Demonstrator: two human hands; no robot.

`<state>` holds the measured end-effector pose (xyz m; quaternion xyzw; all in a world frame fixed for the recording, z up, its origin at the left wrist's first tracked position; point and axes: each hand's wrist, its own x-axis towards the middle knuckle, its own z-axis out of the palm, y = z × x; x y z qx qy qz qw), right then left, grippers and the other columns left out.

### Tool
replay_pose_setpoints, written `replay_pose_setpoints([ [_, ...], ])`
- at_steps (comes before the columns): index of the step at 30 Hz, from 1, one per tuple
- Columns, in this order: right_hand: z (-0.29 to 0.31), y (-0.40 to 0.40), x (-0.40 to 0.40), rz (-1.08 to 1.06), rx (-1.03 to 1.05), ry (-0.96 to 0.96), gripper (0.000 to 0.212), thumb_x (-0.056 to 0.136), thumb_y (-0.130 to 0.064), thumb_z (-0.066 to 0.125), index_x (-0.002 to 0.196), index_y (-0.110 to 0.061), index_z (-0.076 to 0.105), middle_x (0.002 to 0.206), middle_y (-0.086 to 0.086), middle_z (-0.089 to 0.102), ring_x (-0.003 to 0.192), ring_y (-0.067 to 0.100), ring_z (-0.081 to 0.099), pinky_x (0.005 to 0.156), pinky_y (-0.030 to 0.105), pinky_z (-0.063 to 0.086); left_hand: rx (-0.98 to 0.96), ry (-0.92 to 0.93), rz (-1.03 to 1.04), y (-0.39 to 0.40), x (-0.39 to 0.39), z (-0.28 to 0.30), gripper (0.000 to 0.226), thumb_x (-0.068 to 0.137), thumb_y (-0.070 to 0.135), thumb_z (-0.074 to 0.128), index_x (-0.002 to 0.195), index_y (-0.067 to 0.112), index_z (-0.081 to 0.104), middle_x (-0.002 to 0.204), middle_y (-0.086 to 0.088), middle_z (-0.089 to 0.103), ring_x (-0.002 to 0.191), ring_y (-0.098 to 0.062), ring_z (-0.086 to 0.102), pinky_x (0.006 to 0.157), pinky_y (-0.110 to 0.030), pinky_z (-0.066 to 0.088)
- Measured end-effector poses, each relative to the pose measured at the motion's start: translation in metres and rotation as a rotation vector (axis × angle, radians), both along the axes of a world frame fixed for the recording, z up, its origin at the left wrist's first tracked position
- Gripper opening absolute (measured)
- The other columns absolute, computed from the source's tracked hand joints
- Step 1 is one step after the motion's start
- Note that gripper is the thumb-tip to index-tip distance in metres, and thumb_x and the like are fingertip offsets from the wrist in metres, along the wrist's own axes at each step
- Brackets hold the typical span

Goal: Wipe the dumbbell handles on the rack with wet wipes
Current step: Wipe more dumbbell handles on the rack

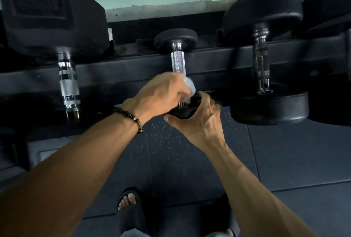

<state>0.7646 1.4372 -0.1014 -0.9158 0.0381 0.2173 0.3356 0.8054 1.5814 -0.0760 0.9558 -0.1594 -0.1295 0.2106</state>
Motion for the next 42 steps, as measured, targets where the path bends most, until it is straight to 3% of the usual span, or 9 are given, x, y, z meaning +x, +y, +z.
replay_pose_setpoints([
  [4, 0.002, 0.0, 0.001, 0.015, -0.015, 0.014, 0.116, 0.06, -0.069, 0.077, 0.149, -0.017, 0.024, 0.142, 0.004, 0.042, 0.134, 0.023, 0.028, 0.111, 0.041, 0.036, 0.019, -0.213, 0.241, 0.004, 0.023, 0.001, 0.021, 0.097, 0.018, 0.057, 0.107, 0.011, 0.075, 0.118, -0.017, 0.061, 0.1, -0.031, 0.063, 0.089, -0.035, 0.05],
  [7, 0.0, 0.0, 0.0, 0.003, -0.02, 0.014, 0.115, 0.057, -0.07, 0.077, 0.146, -0.018, 0.027, 0.138, 0.003, 0.045, 0.131, 0.024, 0.031, 0.109, 0.043, 0.038, -0.004, -0.026, 0.1, -0.004, 0.011, 0.001, 0.018, 0.096, 0.016, 0.059, 0.102, 0.012, 0.076, 0.121, -0.01, 0.062, 0.107, -0.028, 0.062, 0.092, -0.027, 0.048],
  [11, 0.002, 0.005, -0.001, 0.011, -0.043, -0.007, 0.117, 0.057, -0.071, 0.078, 0.146, -0.014, 0.029, 0.138, 0.005, 0.047, 0.131, 0.027, 0.034, 0.108, 0.043, 0.037, -0.116, 0.154, 0.089, 0.004, -0.01, 0.002, 0.02, 0.092, 0.014, 0.066, 0.109, 0.019, 0.075, 0.088, 0.014, 0.054, 0.09, -0.006, 0.055, 0.074, -0.006, 0.037],
  [17, 0.03, 0.0, -0.003, 0.117, 0.021, 0.012, 0.113, 0.067, -0.059, 0.08, 0.153, -0.022, 0.017, 0.147, 0.003, 0.041, 0.134, 0.023, 0.033, 0.109, 0.04, 0.037, -0.413, 0.12, 0.446, 0.044, -0.057, 0.037, 0.016, 0.083, 0.018, 0.077, 0.098, 0.021, 0.076, 0.081, 0.012, 0.063, 0.071, 0.0, 0.059, 0.066, -0.014, 0.043],
  [22, 0.083, 0.041, -0.025, 0.356, 0.323, -0.265, 0.07, 0.076, -0.026, 0.082, 0.139, -0.021, 0.05, 0.129, -0.006, 0.05, 0.108, -0.003, 0.05, 0.088, 0.012, 0.044, -0.65, 0.218, 0.723, 0.074, -0.092, 0.089, 0.024, 0.074, 0.012, 0.084, 0.083, 0.014, 0.062, 0.079, -0.004, 0.073, 0.076, -0.02, 0.07, 0.07, -0.028, 0.058],
  [26, 0.105, 0.09, -0.04, 0.316, 0.438, -0.279, 0.03, 0.082, -0.013, 0.077, 0.111, -0.018, 0.071, 0.101, -0.001, 0.062, 0.088, 0.01, 0.066, 0.077, 0.032, 0.057, -0.79, 0.229, 0.945, 0.103, -0.112, 0.11, 0.022, 0.076, 0.011, 0.082, 0.084, 0.014, 0.062, 0.086, -0.007, 0.073, 0.08, -0.018, 0.071, 0.069, -0.028, 0.059],
  [32, 0.11, 0.142, -0.052, 0.299, 0.451, -0.234, 0.011, 0.086, -0.015, 0.075, 0.097, -0.012, 0.076, 0.093, 0.002, 0.069, 0.079, 0.006, 0.067, 0.07, 0.015, 0.055, -0.975, 0.287, 1.019, 0.147, -0.136, 0.112, 0.008, 0.09, 0.005, 0.067, 0.094, 0.011, 0.068, 0.08, -0.001, 0.073, 0.081, -0.016, 0.073, 0.074, -0.032, 0.06],
  [37, 0.095, 0.165, -0.046, 0.201, 0.321, -0.366, 0.01, 0.086, -0.015, 0.075, 0.094, -0.009, 0.076, 0.085, -0.001, 0.072, 0.071, 0.011, 0.067, 0.063, 0.023, 0.055, -0.241, 0.016, 0.785, 0.178, -0.161, 0.087, 0.025, 0.09, 0.032, 0.066, 0.113, 0.022, 0.066, 0.108, 0.01, 0.066, 0.107, -0.009, 0.059, 0.096, -0.032, 0.048],
  [42, 0.067, 0.18, -0.018, 0.243, 0.236, -0.54, 0.011, 0.086, -0.008, 0.073, 0.096, -0.008, 0.074, 0.08, 0.004, 0.068, 0.069, 0.015, 0.063, 0.063, 0.035, 0.057, -0.057, 0.146, 0.774, 0.175, -0.177, 0.048, 0.057, 0.092, 0.062, 0.033, 0.123, 0.023, 0.06, 0.12, 0.002, 0.057, 0.117, -0.021, 0.051, 0.105, -0.041, 0.037],
])
